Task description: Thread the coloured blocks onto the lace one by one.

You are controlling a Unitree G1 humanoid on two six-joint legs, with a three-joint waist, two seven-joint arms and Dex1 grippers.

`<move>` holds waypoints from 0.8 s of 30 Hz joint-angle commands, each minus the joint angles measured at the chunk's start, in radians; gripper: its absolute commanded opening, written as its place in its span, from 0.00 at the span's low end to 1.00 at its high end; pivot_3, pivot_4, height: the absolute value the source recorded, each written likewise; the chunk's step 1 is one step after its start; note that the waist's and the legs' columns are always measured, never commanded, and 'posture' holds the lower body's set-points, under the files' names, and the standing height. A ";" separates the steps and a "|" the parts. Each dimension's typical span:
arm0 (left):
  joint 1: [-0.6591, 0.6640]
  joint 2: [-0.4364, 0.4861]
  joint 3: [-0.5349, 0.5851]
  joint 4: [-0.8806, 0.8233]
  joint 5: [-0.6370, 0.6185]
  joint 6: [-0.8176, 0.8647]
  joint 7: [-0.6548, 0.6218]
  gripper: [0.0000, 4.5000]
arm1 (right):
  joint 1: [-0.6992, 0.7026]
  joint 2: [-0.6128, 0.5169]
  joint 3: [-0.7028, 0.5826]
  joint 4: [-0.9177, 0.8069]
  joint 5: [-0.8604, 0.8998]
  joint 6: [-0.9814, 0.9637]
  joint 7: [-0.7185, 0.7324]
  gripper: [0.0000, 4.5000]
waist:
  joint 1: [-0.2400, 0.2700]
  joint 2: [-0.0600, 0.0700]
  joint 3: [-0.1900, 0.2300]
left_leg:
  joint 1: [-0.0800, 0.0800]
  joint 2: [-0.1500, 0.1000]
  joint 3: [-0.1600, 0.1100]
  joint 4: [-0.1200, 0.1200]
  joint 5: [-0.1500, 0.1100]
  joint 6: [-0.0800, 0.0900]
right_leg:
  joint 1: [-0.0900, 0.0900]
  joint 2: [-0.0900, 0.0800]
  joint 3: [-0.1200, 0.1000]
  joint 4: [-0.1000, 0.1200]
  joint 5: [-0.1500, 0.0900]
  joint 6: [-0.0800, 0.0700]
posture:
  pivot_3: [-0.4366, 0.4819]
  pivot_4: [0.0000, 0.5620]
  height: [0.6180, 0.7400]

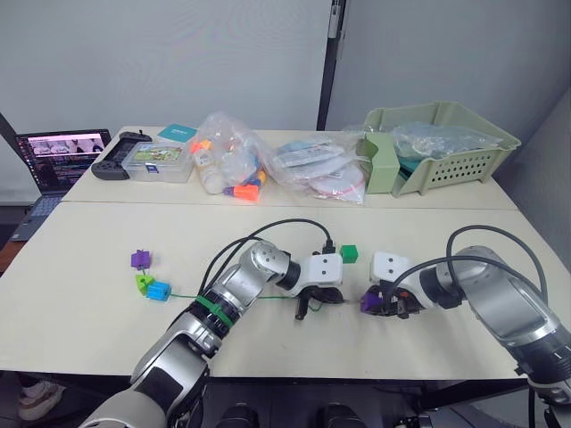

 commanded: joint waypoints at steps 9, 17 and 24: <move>-0.058 -0.062 0.029 0.058 -0.009 -0.049 0.023 0.00 | -0.011 0.007 0.022 -0.027 0.028 0.016 0.004 0.26 | 0.000 0.000 0.000 | 0.000 0.000 0.000 0.000 0.000 0.000 | 0.000 0.000 0.000 0.000 0.000 0.000 | 0.48 0.27 0.98; -0.070 -0.084 0.039 0.087 -0.010 -0.062 0.035 0.00 | -0.023 0.009 0.024 -0.031 0.030 0.029 0.004 0.26 | 0.000 0.000 0.000 | 0.000 0.000 0.000 0.000 0.000 0.000 | 0.000 0.000 0.000 0.000 0.000 0.000 | 0.48 0.27 0.98; -0.060 -0.077 0.057 0.071 -0.027 -0.034 0.025 0.08 | -0.030 0.010 0.027 -0.028 0.029 0.031 0.004 0.26 | 0.001 0.000 0.000 | 0.000 0.000 0.000 0.000 0.000 0.000 | 0.000 0.000 0.000 0.000 0.000 0.000 | 0.48 0.27 0.98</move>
